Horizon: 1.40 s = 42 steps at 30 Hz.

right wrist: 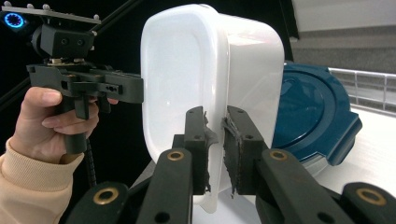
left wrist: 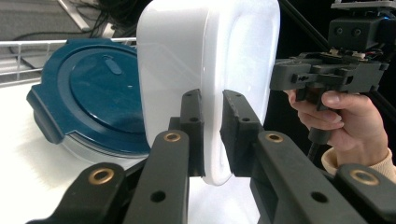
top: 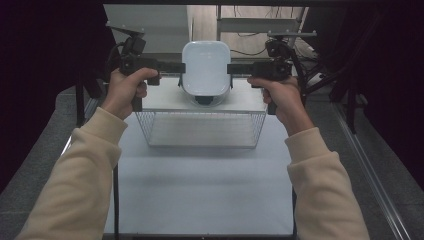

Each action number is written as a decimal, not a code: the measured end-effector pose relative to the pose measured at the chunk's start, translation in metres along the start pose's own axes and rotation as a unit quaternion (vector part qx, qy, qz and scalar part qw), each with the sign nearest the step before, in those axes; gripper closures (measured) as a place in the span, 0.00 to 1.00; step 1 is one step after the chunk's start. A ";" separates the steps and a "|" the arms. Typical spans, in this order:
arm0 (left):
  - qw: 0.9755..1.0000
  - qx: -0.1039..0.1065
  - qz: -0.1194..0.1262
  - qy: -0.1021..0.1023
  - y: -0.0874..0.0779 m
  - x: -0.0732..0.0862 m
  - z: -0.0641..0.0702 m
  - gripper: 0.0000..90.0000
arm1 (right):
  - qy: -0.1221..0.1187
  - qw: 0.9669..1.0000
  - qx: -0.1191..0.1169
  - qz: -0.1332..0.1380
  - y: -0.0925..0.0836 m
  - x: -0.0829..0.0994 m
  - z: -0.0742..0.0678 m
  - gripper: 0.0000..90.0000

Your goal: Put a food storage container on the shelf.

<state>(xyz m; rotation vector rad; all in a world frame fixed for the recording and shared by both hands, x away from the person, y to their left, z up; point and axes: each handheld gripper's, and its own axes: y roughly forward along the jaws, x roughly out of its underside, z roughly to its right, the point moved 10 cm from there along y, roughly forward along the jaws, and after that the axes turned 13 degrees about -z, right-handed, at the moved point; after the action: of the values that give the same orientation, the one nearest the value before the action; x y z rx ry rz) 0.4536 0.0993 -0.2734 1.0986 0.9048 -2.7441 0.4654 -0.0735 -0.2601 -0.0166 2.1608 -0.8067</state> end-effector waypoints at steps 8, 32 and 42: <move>0.999 0.013 -0.001 -0.029 0.007 -0.011 -0.021 0.89 | 0.038 0.999 -0.014 -0.010 0.014 -0.008 0.019 0.87; 0.989 0.076 0.035 -0.118 0.025 -0.031 -0.059 0.80 | 0.155 0.985 -0.074 0.014 0.037 -0.031 0.065 0.80; 0.992 0.055 0.033 -0.105 0.028 -0.028 -0.052 0.56 | 0.124 0.991 -0.050 0.022 0.038 -0.027 0.061 0.54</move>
<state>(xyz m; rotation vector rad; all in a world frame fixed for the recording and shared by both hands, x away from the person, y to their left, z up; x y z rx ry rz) 0.5133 0.0997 -0.2993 0.8170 0.6857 -2.8164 0.5354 -0.0688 -0.2906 0.0830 2.4251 -0.7055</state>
